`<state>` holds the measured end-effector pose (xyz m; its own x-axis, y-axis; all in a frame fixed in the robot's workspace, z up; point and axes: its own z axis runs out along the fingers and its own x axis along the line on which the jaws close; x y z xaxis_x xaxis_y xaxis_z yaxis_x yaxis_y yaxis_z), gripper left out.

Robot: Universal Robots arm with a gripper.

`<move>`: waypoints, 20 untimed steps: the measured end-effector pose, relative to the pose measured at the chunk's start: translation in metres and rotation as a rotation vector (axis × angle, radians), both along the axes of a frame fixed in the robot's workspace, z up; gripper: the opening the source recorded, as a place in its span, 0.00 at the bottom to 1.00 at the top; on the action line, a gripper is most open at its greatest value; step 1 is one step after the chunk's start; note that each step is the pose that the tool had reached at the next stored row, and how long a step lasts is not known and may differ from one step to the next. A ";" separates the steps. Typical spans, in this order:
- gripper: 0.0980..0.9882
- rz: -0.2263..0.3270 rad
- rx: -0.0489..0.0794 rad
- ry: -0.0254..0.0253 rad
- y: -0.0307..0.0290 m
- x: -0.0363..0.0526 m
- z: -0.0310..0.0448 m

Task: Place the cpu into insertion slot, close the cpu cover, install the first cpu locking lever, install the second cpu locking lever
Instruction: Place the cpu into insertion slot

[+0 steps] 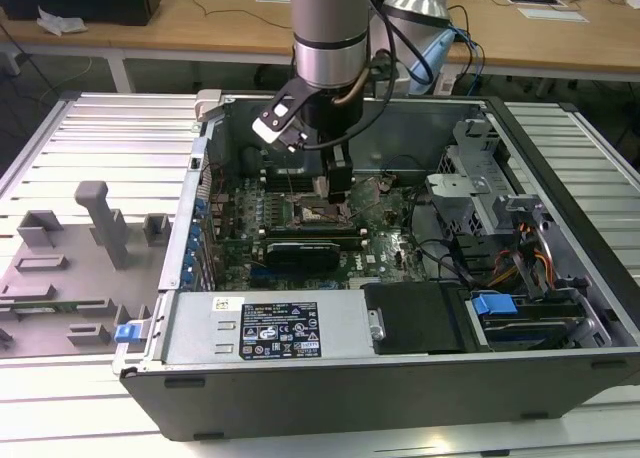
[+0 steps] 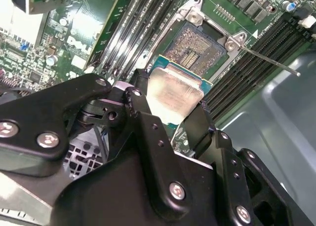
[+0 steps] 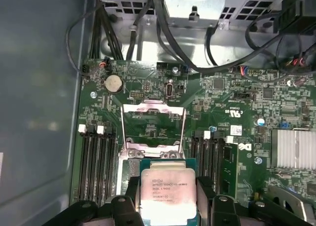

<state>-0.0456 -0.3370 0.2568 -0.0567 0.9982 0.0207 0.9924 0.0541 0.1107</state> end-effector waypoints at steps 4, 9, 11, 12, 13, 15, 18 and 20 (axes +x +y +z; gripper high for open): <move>0.50 -0.003 0.000 0.0000 0.0015 -0.0013 -0.0070; 0.50 -0.007 0.000 0.0000 0.0043 -0.0046 -0.0147; 0.50 -0.010 0.000 -0.0001 0.0053 -0.0063 -0.0179; 0.50 -0.013 0.000 0.0000 0.0060 -0.0074 -0.0207; 0.50 -0.018 0.000 0.0000 0.0067 -0.0089 -0.0239; 0.50 -0.025 -0.001 0.0000 0.0091 -0.0109 -0.0290; 0.50 -0.031 0.000 -0.0001 0.0123 -0.0120 -0.0324; 0.50 -0.032 -0.001 0.0000 0.0135 -0.0126 -0.0339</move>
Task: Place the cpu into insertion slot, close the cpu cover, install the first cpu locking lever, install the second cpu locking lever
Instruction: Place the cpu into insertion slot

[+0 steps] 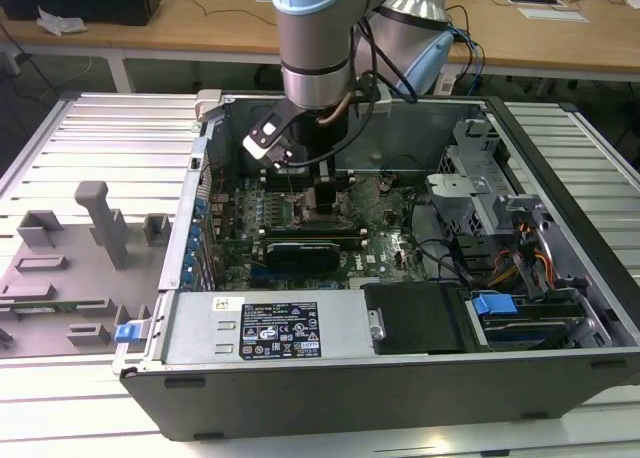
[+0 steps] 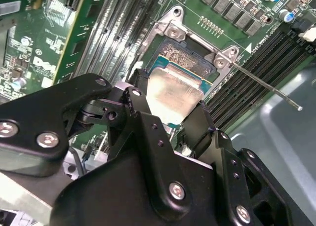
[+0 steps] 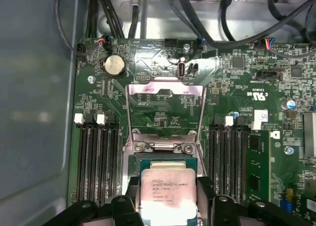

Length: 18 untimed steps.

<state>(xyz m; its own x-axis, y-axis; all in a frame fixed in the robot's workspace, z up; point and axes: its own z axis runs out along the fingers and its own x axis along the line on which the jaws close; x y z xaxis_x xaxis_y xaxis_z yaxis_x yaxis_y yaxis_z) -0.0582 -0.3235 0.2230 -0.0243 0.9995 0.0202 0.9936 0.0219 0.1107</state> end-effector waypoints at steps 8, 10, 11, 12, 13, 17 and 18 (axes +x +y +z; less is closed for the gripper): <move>0.50 -0.047 0.000 0.0000 0.0023 -0.0012 -0.0117; 0.50 -0.048 0.000 0.0000 0.0023 -0.0013 -0.0136; 0.50 -0.048 0.000 0.0000 0.0023 -0.0014 -0.0143; 0.50 -0.049 0.000 0.0000 0.0023 -0.0014 -0.0157; 0.50 -0.049 0.000 0.0000 0.0023 -0.0015 -0.0169; 0.50 -0.049 0.000 0.0001 0.0024 -0.0019 -0.0201; 0.50 -0.049 0.000 0.0001 0.0023 -0.0019 -0.0202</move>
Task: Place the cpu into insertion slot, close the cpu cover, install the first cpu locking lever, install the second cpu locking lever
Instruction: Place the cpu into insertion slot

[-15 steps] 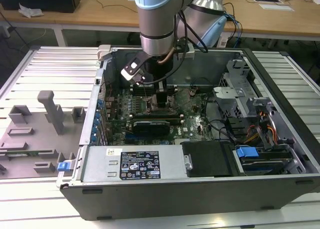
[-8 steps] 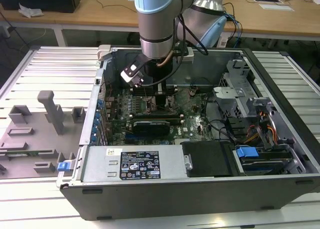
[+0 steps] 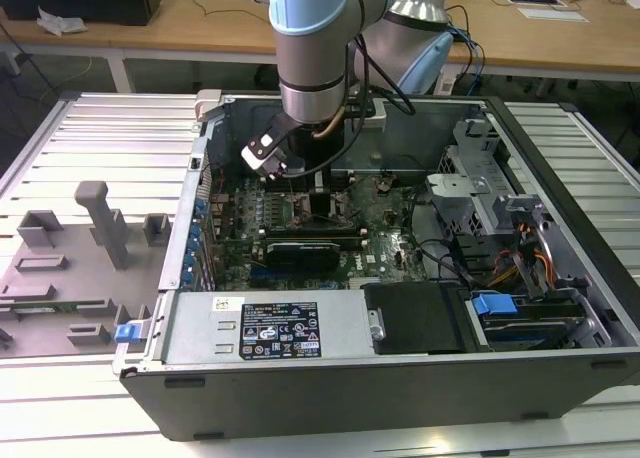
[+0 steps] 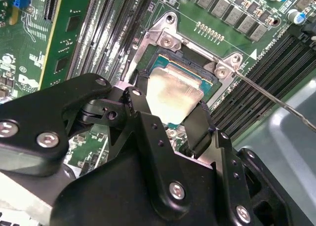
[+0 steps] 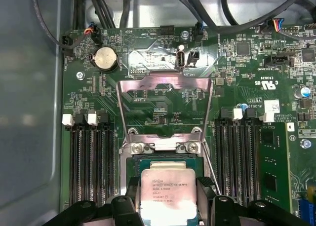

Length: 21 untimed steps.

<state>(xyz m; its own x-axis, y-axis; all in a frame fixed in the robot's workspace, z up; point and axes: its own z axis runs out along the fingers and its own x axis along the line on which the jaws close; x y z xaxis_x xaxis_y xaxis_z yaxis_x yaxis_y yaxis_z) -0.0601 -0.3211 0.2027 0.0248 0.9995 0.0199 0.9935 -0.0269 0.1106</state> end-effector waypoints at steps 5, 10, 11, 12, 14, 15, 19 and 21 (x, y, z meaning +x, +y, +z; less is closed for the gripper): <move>0.50 0.000 0.000 0.0000 0.0001 -0.0001 -0.0013; 0.57 0.000 0.000 -0.0001 0.0001 0.0000 -0.0015; 0.57 0.000 0.000 -0.0001 0.0001 0.0000 -0.0016; 0.64 0.000 0.000 -0.0001 0.0001 0.0000 -0.0016; 0.64 0.000 0.000 -0.0003 0.0001 0.0000 -0.0003; 0.64 0.000 0.000 -0.0001 0.0001 -0.0001 0.0038; 0.64 0.000 0.001 -0.0003 0.0001 0.0000 0.0128; 0.63 0.000 0.002 -0.0001 0.0001 0.0000 0.0129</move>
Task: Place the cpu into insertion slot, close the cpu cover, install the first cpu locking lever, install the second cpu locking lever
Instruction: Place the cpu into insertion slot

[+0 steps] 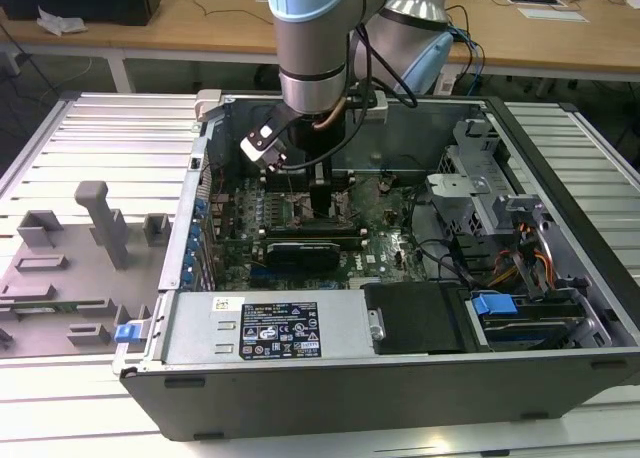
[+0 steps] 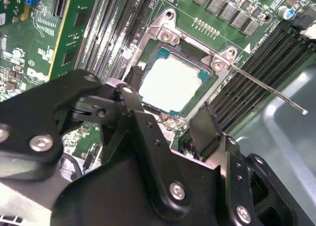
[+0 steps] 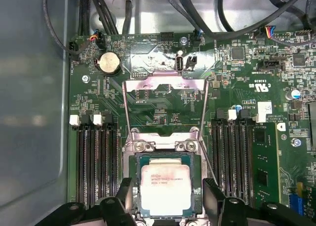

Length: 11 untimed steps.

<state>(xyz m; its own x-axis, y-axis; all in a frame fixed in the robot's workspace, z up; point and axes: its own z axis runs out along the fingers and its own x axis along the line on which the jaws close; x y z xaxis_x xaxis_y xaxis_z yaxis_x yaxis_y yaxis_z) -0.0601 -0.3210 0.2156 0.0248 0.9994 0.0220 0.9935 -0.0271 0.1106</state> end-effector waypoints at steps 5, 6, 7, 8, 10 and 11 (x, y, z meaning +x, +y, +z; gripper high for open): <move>0.21 0.000 0.003 0.0000 0.0000 0.0000 0.0000; 0.15 0.000 0.003 0.0000 0.0000 0.0000 0.0000; 0.07 0.000 0.004 0.0000 0.0000 0.0000 0.0000; 0.07 0.000 0.004 0.0000 0.0000 0.0000 0.0000; 0.01 0.000 0.005 0.0000 0.0000 0.0000 0.0000; 0.01 0.000 0.005 0.0000 0.0000 0.0000 0.0000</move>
<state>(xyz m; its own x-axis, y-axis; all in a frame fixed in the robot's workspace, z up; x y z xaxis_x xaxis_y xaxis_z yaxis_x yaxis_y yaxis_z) -0.0602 -0.3211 0.2156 0.0249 0.9993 0.0274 0.9935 -0.0277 0.1105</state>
